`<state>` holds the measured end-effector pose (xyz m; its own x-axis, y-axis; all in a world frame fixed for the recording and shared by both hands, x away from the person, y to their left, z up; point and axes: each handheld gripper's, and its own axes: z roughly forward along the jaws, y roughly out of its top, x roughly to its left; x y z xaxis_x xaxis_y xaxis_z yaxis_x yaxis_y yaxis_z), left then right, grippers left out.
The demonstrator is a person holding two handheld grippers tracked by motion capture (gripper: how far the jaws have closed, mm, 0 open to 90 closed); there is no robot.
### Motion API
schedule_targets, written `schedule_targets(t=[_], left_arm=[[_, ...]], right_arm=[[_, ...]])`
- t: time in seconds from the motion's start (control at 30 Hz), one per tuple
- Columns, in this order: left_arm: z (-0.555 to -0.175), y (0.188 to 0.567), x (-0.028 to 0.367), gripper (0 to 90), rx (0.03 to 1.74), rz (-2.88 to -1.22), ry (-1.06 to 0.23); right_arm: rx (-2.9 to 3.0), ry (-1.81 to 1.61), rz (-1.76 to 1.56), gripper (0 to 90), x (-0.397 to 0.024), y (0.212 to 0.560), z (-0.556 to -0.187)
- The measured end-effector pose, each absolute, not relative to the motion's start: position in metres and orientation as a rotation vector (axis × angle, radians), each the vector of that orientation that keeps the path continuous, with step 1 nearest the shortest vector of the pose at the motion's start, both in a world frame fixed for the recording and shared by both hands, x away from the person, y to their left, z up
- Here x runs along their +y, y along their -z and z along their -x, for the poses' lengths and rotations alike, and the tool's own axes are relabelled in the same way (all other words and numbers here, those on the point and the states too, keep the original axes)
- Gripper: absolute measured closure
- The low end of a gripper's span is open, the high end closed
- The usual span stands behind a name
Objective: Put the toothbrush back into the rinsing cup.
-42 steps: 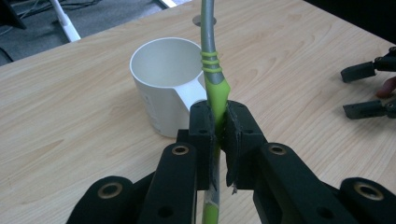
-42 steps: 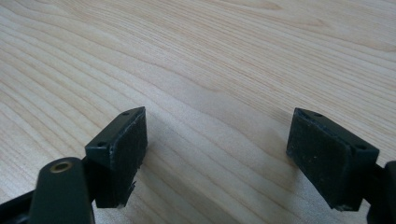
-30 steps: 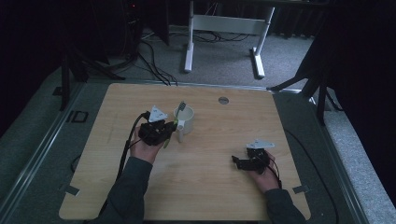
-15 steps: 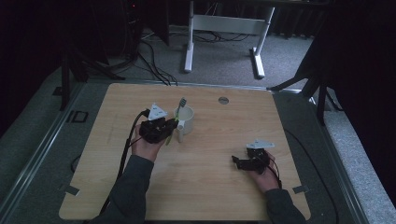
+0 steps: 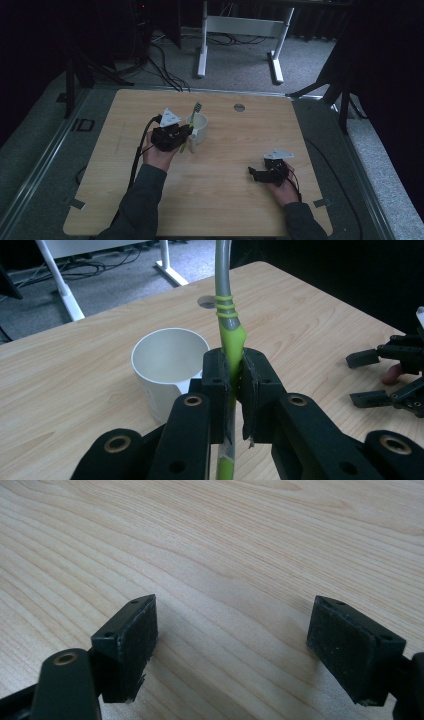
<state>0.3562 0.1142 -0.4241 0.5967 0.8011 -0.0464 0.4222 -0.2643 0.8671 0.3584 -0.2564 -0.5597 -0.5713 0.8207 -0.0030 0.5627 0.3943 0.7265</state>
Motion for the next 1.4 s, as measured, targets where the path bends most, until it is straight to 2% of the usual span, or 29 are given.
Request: schedule_targets(t=[0.43,1.4], left_arm=[[-0.361,0.412,0.106,82.2,0.951,-1.880,-0.529],[-0.368,0.415,0.106,82.2,0.919,-1.783,-0.545]], right_arm=[[2.296,-0.986,-1.199,19.9,-0.256,0.560,-0.358],[2.296,-0.987,-1.197,19.9,-0.256,0.560,-0.358]])
